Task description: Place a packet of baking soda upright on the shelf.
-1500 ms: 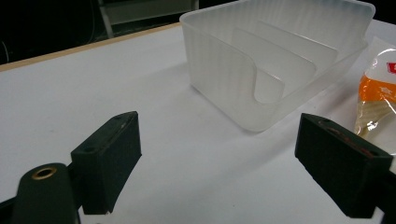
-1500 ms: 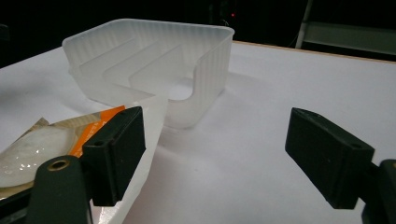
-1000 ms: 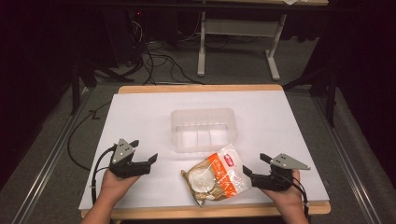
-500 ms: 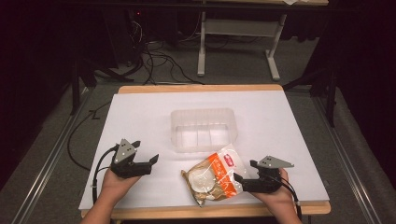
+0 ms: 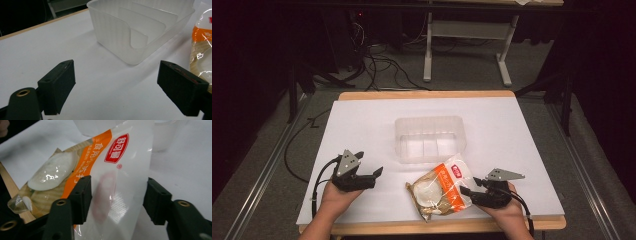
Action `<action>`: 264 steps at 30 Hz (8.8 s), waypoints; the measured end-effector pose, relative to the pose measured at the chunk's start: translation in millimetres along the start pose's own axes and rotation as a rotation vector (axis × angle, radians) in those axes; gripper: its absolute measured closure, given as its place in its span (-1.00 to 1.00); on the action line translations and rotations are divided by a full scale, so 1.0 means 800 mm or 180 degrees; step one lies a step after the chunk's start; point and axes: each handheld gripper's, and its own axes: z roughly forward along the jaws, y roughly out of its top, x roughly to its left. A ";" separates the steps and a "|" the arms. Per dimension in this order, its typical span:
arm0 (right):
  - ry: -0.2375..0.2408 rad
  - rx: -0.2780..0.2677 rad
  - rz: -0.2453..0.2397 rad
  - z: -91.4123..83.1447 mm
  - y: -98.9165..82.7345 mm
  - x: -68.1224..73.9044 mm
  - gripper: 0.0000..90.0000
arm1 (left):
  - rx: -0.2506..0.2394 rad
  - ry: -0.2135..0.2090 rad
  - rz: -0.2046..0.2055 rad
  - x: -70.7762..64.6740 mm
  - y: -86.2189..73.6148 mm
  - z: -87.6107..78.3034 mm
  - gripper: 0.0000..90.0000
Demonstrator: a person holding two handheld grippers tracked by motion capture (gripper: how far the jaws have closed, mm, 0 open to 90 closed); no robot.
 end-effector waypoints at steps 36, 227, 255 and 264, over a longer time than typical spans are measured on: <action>-0.0642 -0.0883 0.0041 -0.104 0.032 -0.034 1.00 | 0.0013 0.0000 0.0092 -0.002 0.000 0.001 -0.66; -0.0894 -0.1639 -0.0525 -0.015 0.218 0.070 1.00 | -0.0208 -0.0071 0.0099 0.000 0.002 -0.011 -0.56; -0.0817 -0.1389 -0.0477 0.072 0.228 0.066 1.00 | -0.0212 -0.0105 0.0088 0.000 0.002 -0.010 -0.56; -0.0846 -0.1348 -0.0468 0.086 0.228 0.061 1.00 | -0.0208 -0.0103 0.0093 0.001 0.002 -0.010 -0.56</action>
